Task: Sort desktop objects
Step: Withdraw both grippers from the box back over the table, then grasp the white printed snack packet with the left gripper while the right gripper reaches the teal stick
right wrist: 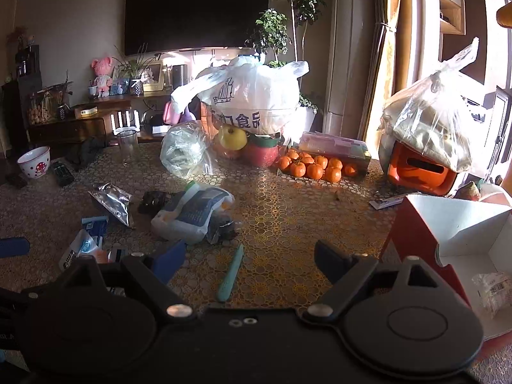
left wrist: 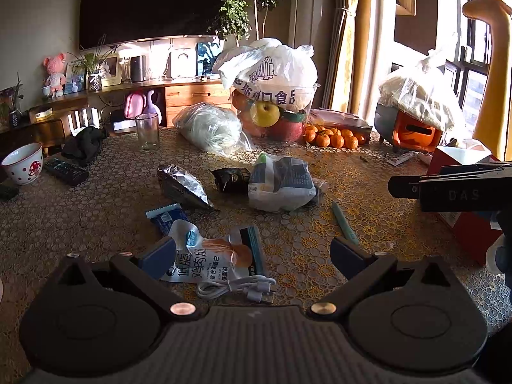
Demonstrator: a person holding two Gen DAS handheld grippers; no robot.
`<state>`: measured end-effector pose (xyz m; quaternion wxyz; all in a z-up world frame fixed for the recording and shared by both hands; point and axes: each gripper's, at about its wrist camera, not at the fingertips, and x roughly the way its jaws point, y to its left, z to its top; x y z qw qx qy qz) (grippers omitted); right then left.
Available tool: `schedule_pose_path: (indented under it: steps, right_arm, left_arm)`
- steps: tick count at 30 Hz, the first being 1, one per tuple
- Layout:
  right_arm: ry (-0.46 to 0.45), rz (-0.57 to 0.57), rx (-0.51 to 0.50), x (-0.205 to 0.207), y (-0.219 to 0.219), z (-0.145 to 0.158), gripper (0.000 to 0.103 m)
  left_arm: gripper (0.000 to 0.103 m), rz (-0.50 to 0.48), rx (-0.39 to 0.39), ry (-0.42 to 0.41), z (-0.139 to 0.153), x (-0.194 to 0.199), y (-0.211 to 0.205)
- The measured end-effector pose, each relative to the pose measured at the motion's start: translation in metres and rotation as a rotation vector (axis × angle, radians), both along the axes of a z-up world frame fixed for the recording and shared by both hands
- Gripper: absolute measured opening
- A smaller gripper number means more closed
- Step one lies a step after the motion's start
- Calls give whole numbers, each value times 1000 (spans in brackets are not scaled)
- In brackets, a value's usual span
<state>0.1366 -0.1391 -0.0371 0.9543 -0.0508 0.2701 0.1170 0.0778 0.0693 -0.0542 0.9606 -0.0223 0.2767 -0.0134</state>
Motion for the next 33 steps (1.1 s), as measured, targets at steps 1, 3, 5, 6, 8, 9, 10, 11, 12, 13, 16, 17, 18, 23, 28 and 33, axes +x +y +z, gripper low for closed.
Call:
schedule_pose_path:
  steps: [1, 3, 5, 6, 8, 9, 10, 11, 12, 13, 16, 17, 18, 23, 28, 33]
  right_arm:
    - [7, 1, -2, 3, 2, -3, 88]
    - [18, 4, -6, 9, 5, -8, 88]
    - [26, 5, -15, 14, 9, -12, 88]
    - [30, 5, -18, 17, 11, -15, 88]
    - [38, 5, -24, 21, 14, -19, 88]
    - [43, 3, -27, 25, 16, -22, 88]
    - [49, 1, -29, 27, 17, -24, 88]
    - [55, 0, -29, 30, 18, -27, 88]
    - [60, 0, -30, 32, 19, -29, 88]
    - [65, 1, -31, 34, 19, -32, 88]
    - [81, 4, -43, 39, 23, -40, 88]
    - [87, 6, -45, 41, 24, -43, 88]
    - [93, 7, -50, 43, 25, -46, 88]
    - [110, 1, -66, 53, 31, -58, 88]
    - [133, -7, -74, 61, 33, -68, 88]
    - [143, -1, -75, 64, 34, -73, 88]
  left_arm:
    - [103, 6, -3, 4, -2, 2, 3]
    - [103, 24, -11, 6, -6, 6, 10]
    - [103, 40, -13, 8, -10, 10, 15]
    - [103, 50, -15, 11, -13, 12, 18]
    - [103, 67, -19, 18, -17, 17, 24]
    - [103, 74, -23, 23, -20, 20, 27]
    - [103, 80, -28, 28, -22, 22, 29]
    - [103, 85, -29, 34, -25, 25, 31]
    - [103, 92, -28, 36, -26, 26, 33]
    - [103, 91, -28, 38, -29, 29, 34]
    - [103, 87, -23, 45, -34, 36, 36]
    - [103, 79, -24, 47, -36, 40, 35]
    - [103, 74, -21, 49, -37, 43, 35]
    - [103, 70, 28, 43, -48, 56, 29]
    - [103, 86, 85, 27, -55, 65, 22]
    - [103, 80, 49, 55, -59, 77, 29]
